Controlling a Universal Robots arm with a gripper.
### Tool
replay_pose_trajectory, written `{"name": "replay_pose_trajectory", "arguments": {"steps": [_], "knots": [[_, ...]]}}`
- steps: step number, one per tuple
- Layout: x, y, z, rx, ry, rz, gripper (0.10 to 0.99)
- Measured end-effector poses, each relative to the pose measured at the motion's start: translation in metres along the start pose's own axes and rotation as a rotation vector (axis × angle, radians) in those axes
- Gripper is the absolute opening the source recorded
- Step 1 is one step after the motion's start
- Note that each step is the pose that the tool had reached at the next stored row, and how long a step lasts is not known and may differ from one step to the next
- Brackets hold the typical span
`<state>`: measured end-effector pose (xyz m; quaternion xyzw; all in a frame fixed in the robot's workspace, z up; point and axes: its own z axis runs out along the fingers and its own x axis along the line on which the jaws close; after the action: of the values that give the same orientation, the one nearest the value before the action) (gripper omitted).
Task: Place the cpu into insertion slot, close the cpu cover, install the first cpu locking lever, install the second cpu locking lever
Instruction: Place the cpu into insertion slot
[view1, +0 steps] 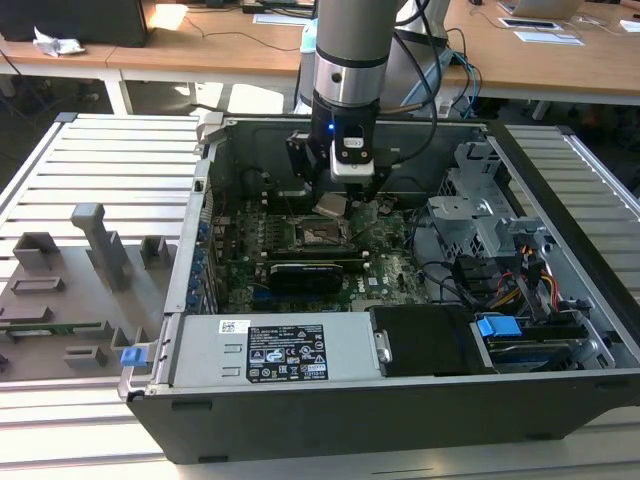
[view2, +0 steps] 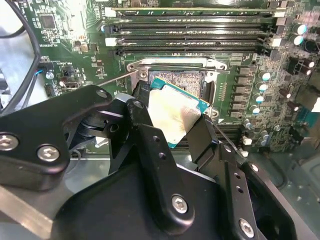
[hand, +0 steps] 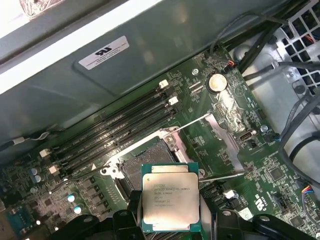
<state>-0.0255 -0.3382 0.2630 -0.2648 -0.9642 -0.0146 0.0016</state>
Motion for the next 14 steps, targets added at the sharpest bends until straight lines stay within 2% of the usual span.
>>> {"name": "replay_pose_trajectory", "arguments": {"steps": [14], "knots": [[0.0,0.0,0.0001,0.002,-0.0057,0.135,0.545]]}}
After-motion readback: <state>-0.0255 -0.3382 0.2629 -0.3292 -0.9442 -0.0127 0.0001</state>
